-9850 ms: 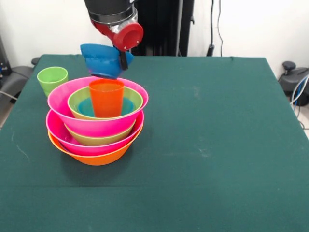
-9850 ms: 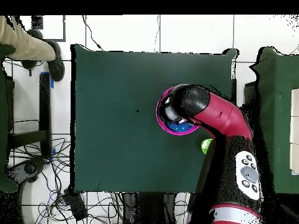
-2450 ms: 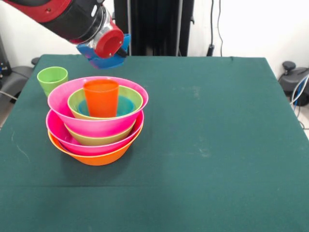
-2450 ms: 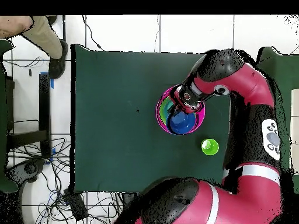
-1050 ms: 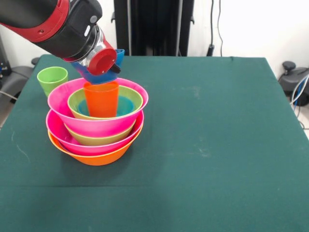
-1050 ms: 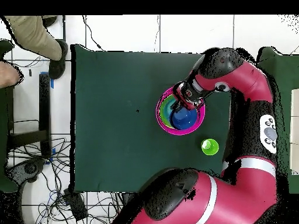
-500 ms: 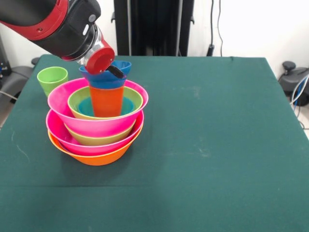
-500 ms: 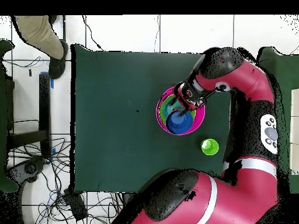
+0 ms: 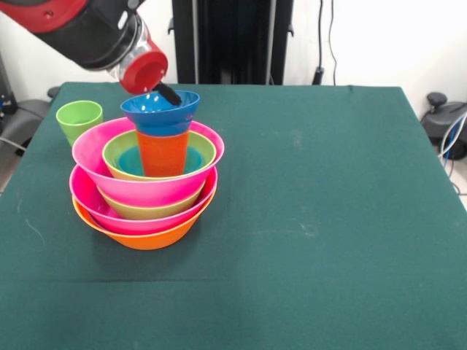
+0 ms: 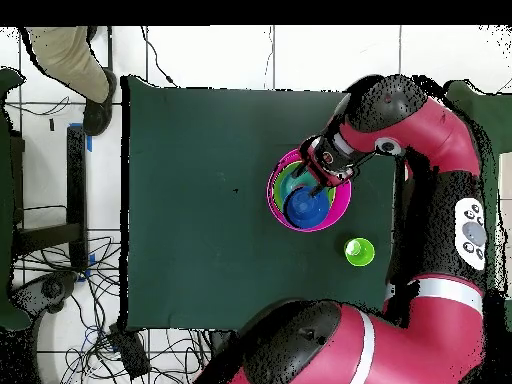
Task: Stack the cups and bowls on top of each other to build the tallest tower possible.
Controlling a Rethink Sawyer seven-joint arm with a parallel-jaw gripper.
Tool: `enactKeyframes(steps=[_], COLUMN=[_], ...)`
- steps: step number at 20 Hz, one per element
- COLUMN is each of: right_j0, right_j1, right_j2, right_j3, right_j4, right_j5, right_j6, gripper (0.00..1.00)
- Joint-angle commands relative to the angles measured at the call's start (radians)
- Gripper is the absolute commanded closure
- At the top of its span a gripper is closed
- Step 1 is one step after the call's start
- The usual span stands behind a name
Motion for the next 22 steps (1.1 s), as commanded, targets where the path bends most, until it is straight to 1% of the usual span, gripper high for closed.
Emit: enactKeyframes(steps=[1, 3, 4, 7, 10, 13, 14, 18, 19, 20, 21, 22], right_j0=[0.016, 0.018, 0.021, 0.03, 0.043, 0.049, 0.051, 0.036, 0.023, 0.014, -0.001, -0.012], right_j1=[-0.046, -0.06, -0.08, -0.141, -0.203, -0.239, -0.258, -0.28, -0.29, -0.295, -0.305, -0.312], right_j2=[0.037, 0.034, 0.028, 0.012, -0.011, -0.024, -0.031, -0.039, -0.04, -0.038, -0.036, -0.03], right_j3=[0.133, 0.13, 0.127, 0.13, 0.143, 0.167, 0.185, 0.217, 0.243, 0.257, 0.282, 0.298], right_j4=[-0.035, -0.039, -0.043, -0.057, -0.085, -0.096, -0.104, -0.136, -0.152, -0.162, -0.182, -0.195], right_j5=[-0.071, -0.042, -0.009, 0.04, 0.033, 0.025, 0.009, -0.068, -0.127, -0.158, -0.216, -0.255], right_j6=[-0.049, -0.047, -0.042, -0.044, -0.059, -0.068, -0.083, -0.148, -0.189, -0.209, -0.251, -0.273], gripper=[0.0, 0.0, 0.0, 0.0, 0.0, 0.0, 0.0, 0.0, 0.0, 0.0, 0.0, 0.0])
